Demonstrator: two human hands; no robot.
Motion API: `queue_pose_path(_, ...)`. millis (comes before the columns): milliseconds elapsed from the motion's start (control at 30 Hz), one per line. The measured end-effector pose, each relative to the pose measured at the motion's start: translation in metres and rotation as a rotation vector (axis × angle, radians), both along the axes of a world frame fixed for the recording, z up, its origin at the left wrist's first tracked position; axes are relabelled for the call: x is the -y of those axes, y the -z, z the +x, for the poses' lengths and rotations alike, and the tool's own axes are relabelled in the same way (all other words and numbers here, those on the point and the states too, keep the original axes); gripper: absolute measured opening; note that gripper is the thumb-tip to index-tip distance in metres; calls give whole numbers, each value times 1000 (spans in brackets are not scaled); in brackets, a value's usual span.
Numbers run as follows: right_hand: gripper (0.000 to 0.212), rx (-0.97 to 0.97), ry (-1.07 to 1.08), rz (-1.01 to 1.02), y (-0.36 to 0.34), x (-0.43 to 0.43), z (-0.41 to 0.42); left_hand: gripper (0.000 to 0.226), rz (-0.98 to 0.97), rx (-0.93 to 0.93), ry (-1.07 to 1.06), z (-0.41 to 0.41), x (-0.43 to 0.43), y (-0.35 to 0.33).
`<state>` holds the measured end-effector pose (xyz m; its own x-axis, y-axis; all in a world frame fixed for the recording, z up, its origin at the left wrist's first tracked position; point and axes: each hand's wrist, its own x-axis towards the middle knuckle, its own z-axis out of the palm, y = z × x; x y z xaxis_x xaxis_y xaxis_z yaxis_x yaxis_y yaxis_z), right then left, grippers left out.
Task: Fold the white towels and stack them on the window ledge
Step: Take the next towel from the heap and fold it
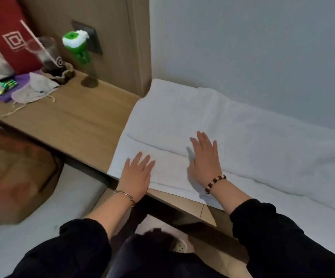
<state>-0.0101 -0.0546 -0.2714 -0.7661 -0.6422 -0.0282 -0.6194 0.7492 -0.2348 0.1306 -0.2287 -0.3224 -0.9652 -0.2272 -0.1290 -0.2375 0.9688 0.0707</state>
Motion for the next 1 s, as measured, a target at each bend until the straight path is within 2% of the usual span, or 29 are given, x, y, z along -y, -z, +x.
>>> queue_pose_path(100,62,64,-166,-2,2,45,14,46,-30,63,-71,37,40,4)
queue_pose_path(200,59,123,-216,73,16,84,20,47,47,72,-120,53,64,-1)
queue_pose_path(333,47,11,-233,172,31,127,19,54,183,131,-95,54,78,0)
queue_pose_path(433,32,-135,-200,183,32,147,12,55,232,90,-84,54,82,2)
queue_pose_path(500,25,-158,-193,181,32,159,5,54,234,94,-69,55,84,8)
queue_pose_path(600,20,38,-9,28,29,172,-9,54,229,99,-52,52,87,14)
queue_pose_path(667,25,180,118,-79,24,172,-17,56,232,97,-42,51,92,17)
queue_pose_path(733,29,208,147,-196,11,171,-16,58,223,99,-37,50,92,17)
queue_pose_path(833,34,84,125,-460,-32,174,-2,65,240,107,-59,48,92,18)
queue_pose_path(933,20,-132,88,-733,-74,169,20,68,247,108,-43,47,93,20)
queue_pose_path(1000,19,-225,1,-761,-76,161,41,64,247,89,-17,46,97,17)
